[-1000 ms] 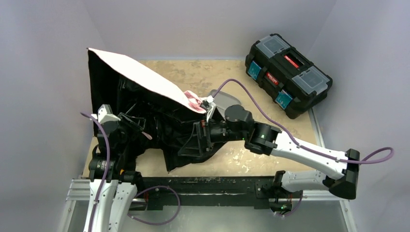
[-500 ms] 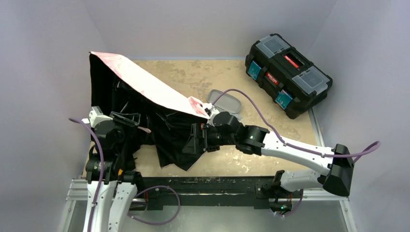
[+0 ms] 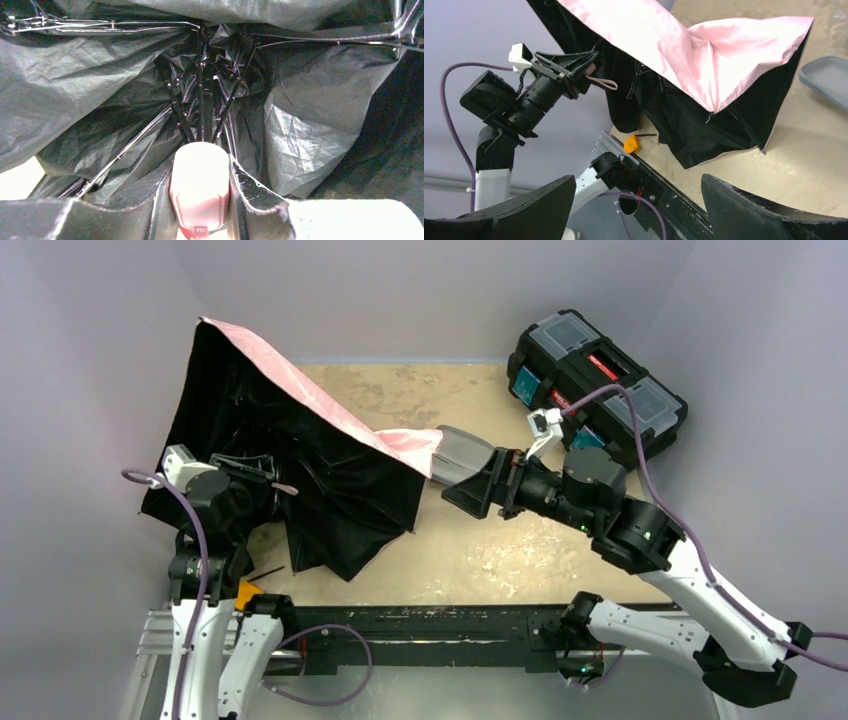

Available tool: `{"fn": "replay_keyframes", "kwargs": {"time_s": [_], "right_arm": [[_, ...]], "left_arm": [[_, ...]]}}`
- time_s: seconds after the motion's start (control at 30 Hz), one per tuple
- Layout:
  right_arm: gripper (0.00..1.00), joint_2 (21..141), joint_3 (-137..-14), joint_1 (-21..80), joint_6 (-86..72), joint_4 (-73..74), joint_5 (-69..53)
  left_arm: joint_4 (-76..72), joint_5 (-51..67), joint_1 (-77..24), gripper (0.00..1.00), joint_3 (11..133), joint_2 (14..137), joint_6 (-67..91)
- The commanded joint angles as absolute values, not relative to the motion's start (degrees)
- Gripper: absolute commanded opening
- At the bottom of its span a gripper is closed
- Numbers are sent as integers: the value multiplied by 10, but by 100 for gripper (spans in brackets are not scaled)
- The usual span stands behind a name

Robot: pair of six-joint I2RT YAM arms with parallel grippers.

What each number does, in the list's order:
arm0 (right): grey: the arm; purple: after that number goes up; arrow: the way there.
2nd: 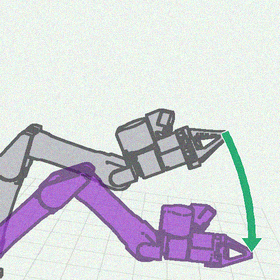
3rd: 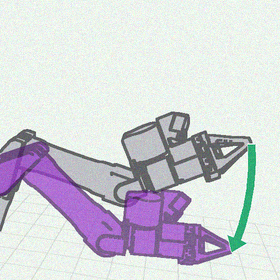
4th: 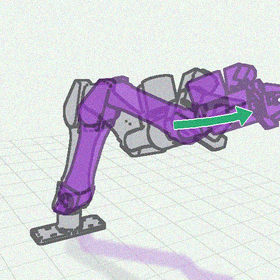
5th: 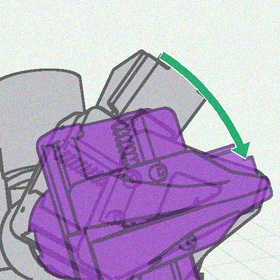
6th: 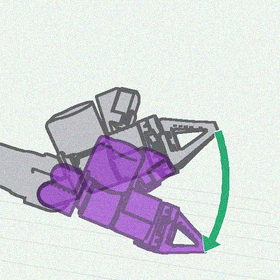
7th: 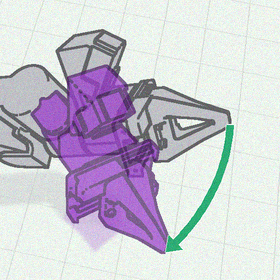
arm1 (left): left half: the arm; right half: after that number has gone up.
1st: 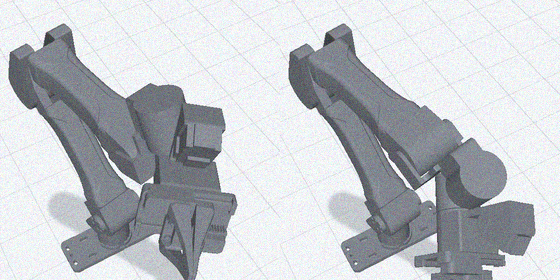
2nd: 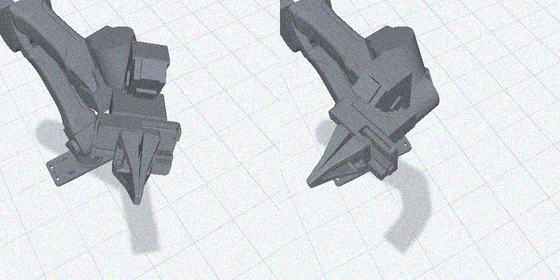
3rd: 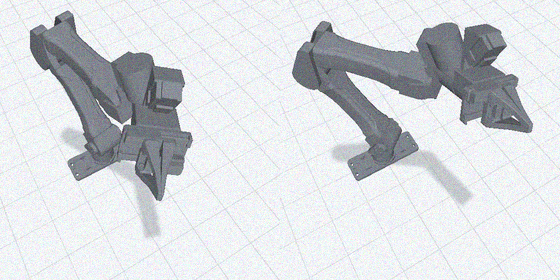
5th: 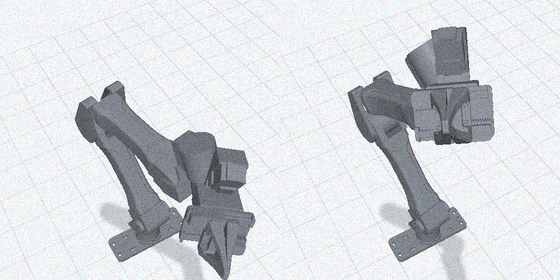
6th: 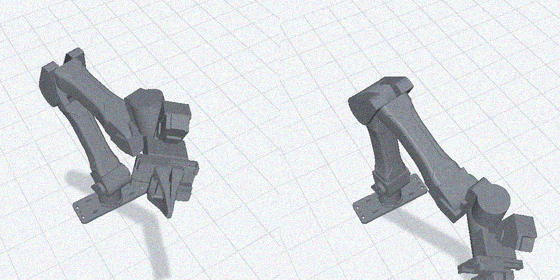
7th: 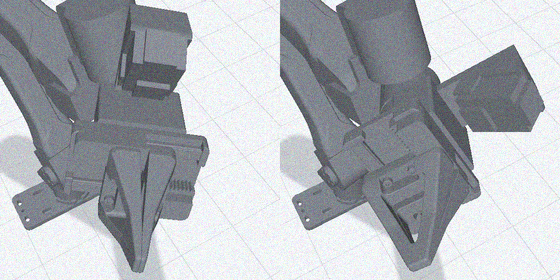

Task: Put away the umbrella

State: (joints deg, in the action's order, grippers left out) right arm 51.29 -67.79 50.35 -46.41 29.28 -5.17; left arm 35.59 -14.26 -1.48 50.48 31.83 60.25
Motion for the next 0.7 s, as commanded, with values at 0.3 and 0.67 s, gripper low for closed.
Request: {"fn": "replay_keyframes", "kwargs": {"time_s": [0.3,0.67], "right_arm": [[91,566,-556,471,-566,303,211],[87,746,-530,343,-577,147,107]], "left_arm": [[379,-132,-10,0,484,230,527],[475,-89,-10,0,459,137,508]]}}
